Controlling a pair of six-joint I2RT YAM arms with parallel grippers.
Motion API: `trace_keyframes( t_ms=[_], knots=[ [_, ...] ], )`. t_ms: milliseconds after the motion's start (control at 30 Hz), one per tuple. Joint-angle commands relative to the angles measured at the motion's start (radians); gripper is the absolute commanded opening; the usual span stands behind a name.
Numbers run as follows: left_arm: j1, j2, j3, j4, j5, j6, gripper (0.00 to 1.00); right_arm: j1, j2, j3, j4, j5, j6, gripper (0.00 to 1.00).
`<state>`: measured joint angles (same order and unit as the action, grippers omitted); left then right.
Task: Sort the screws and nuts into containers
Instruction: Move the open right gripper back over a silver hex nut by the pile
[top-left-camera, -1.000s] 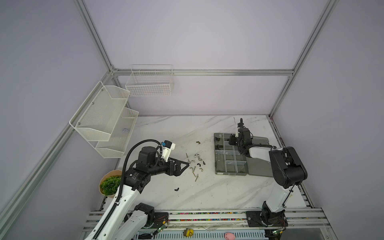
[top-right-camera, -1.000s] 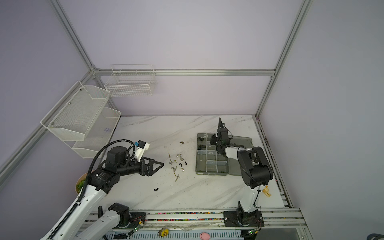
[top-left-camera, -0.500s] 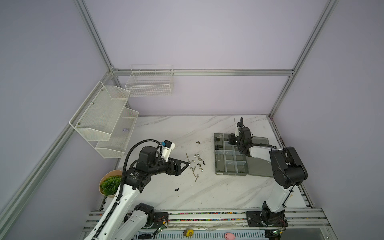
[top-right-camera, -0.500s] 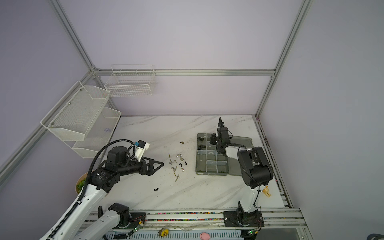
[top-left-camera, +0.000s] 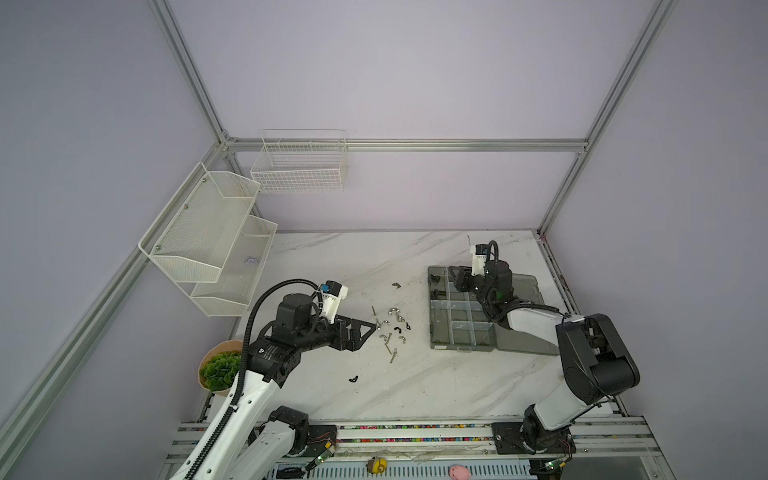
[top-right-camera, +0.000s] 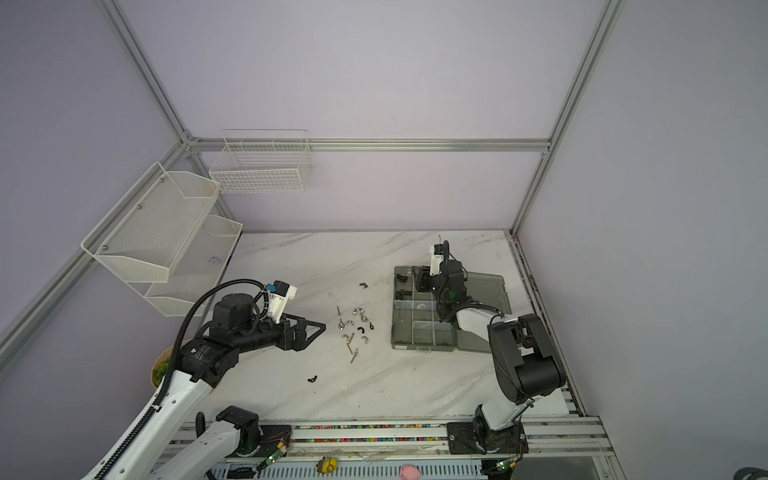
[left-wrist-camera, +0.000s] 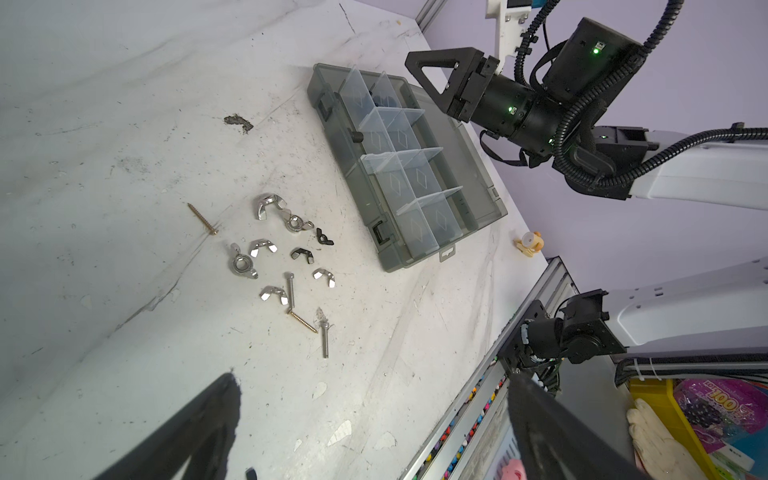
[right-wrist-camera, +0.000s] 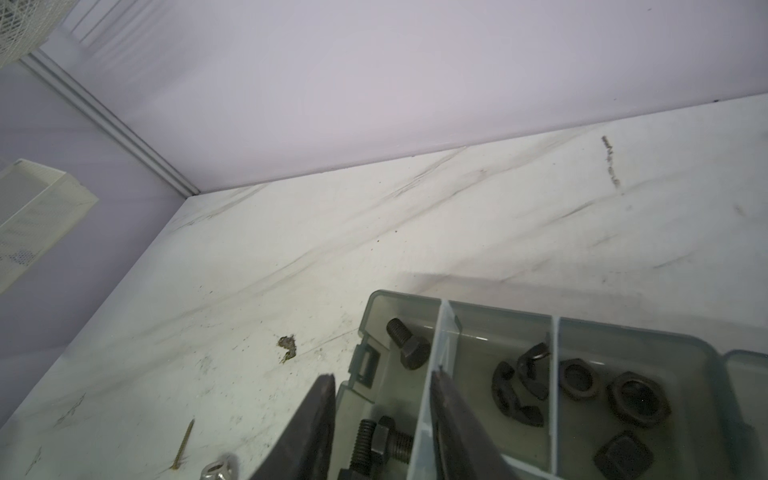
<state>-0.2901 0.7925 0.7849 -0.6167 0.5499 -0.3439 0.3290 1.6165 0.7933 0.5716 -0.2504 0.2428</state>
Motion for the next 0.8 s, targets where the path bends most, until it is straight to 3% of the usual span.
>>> trace_keyframes(
  t_ms=[0, 100, 267, 433, 767],
  knots=[
    [0.005, -0.019, -0.032, 0.013, -0.020, 0.013, 1.00, 0.116, -0.040, 0.003, 0.006, 0.045, -0.095, 0.41],
    [0.005, -0.028, -0.033, 0.015, -0.027, 0.009, 1.00, 0.219, -0.018, 0.053, -0.068, 0.116, -0.184, 0.41],
    [0.005, -0.038, -0.031, 0.006, -0.069, 0.009, 1.00, 0.312, 0.072, 0.086, -0.054, 0.061, -0.263, 0.39],
    [0.005, -0.039, -0.033, 0.005, -0.071, 0.005, 1.00, 0.408, 0.181, 0.167, -0.132, 0.103, -0.338, 0.38],
    [0.006, -0.017, -0.026, -0.002, -0.070, 0.016, 1.00, 0.491, 0.373, 0.330, -0.313, 0.252, -0.395, 0.37]
  ],
)
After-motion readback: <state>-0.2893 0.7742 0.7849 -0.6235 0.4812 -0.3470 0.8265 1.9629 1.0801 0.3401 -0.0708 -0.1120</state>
